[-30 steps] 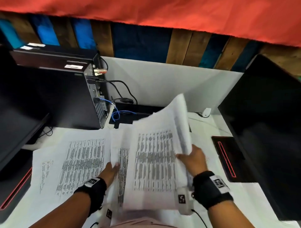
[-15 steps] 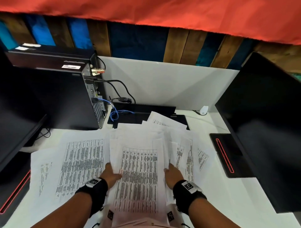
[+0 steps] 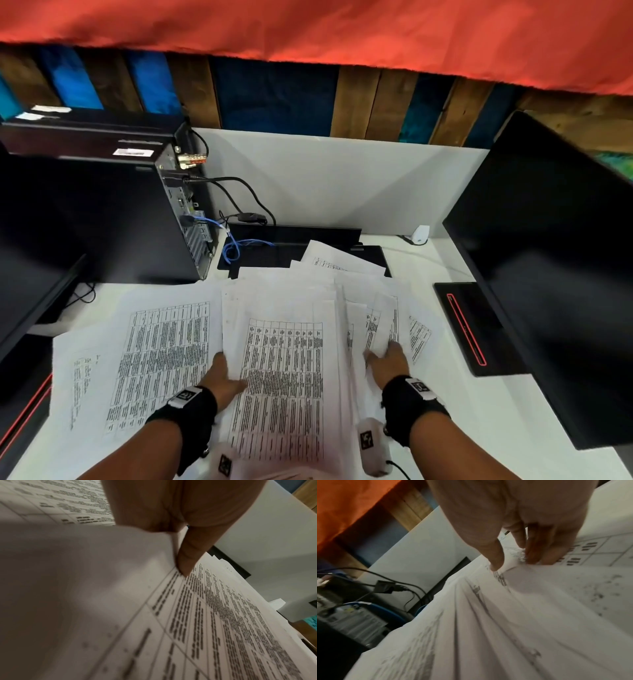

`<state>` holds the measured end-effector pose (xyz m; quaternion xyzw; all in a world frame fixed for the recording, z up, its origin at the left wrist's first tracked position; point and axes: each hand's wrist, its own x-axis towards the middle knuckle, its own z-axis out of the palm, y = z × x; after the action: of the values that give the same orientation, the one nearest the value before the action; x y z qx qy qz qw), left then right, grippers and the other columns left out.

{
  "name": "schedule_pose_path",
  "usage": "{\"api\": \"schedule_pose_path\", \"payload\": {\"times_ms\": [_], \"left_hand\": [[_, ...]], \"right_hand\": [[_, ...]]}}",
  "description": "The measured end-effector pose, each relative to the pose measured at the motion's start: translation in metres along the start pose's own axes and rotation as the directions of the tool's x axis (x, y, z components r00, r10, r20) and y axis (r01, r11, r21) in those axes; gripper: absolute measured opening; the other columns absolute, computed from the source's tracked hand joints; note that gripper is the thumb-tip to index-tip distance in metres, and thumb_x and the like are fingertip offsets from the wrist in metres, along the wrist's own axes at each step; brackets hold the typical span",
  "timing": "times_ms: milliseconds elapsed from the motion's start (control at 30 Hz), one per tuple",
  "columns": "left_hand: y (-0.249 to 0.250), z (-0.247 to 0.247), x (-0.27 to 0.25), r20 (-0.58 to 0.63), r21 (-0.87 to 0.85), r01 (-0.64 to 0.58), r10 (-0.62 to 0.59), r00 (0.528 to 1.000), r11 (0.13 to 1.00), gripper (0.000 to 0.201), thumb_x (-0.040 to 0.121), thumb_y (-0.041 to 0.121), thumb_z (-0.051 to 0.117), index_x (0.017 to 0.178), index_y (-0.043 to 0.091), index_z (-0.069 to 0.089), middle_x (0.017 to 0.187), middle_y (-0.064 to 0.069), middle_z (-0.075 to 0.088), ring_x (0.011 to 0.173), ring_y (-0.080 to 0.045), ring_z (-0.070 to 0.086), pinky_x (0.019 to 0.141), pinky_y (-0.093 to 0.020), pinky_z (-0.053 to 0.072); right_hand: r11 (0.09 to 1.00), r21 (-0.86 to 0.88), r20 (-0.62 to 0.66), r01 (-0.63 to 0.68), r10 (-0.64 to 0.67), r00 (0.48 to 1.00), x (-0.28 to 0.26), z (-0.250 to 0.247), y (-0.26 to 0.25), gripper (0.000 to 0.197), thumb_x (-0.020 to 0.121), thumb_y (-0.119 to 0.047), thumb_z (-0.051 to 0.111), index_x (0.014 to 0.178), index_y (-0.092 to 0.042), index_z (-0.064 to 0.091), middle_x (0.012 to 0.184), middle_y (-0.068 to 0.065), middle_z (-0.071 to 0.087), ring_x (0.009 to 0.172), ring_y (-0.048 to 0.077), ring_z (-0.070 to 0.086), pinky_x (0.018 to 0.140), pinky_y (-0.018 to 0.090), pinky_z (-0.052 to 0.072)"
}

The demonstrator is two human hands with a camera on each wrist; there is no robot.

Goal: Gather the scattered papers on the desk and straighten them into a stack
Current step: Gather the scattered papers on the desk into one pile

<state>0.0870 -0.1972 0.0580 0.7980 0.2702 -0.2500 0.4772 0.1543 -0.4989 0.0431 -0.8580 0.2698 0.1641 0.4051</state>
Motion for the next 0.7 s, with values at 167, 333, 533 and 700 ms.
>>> {"api": "schedule_pose_path", "payload": {"times_ms": [167, 333, 533, 700], "left_hand": [[0.000, -0.003, 0.000, 0.019, 0.026, 0.015, -0.016, 1.000, 1.000, 0.085, 0.088, 0.012, 0.062, 0.148, 0.007, 0.003, 0.156, -0.020, 0.017, 0.144, -0.031, 0.024, 0.113, -0.042, 0.026], [0.002, -0.003, 0.001, 0.005, 0.035, 0.030, -0.030, 1.000, 0.999, 0.086, 0.088, 0.010, 0.061, 0.149, 0.007, 0.000, 0.157, -0.021, 0.015, 0.144, -0.032, 0.021, 0.113, -0.042, 0.025], [0.006, -0.004, -0.002, 0.021, 0.017, 0.038, -0.039, 0.999, 0.999, 0.086, 0.089, 0.011, 0.060, 0.149, 0.008, -0.001, 0.157, -0.020, 0.014, 0.145, -0.032, 0.020, 0.113, -0.042, 0.025], [0.007, -0.005, -0.005, 0.023, 0.022, 0.042, -0.043, 0.999, 0.999, 0.082, 0.092, 0.015, 0.056, 0.149, 0.009, -0.002, 0.157, -0.020, 0.015, 0.144, -0.033, 0.024, 0.113, -0.042, 0.028]], "right_hand": [[1.000, 0.027, 0.109, -0.004, 0.001, 0.994, 0.002, 0.007, -0.007, 0.066, 0.085, -0.018, 0.066, 0.141, 0.001, 0.038, 0.146, 0.016, 0.043, 0.133, 0.029, 0.044, 0.112, 0.035, 0.035], [0.981, -0.001, -0.266, 0.195, -0.188, 0.946, -0.017, -0.043, -0.045, 0.032, 0.088, -0.009, 0.056, 0.119, 0.000, 0.059, 0.114, 0.023, 0.066, 0.108, 0.036, 0.062, 0.090, 0.034, 0.049], [0.842, 0.008, -0.737, 0.540, -0.360, 0.572, -0.056, -0.130, -0.108, 0.022, 0.091, -0.017, 0.054, 0.106, -0.003, 0.063, 0.088, 0.024, 0.068, 0.083, 0.038, 0.065, 0.074, 0.038, 0.050], [0.792, 0.129, -0.673, 0.596, -0.372, 0.640, -0.065, -0.133, -0.121, 0.022, 0.089, -0.014, 0.059, 0.104, 0.001, 0.062, 0.090, 0.020, 0.068, 0.086, 0.033, 0.066, 0.076, 0.036, 0.052]]}}
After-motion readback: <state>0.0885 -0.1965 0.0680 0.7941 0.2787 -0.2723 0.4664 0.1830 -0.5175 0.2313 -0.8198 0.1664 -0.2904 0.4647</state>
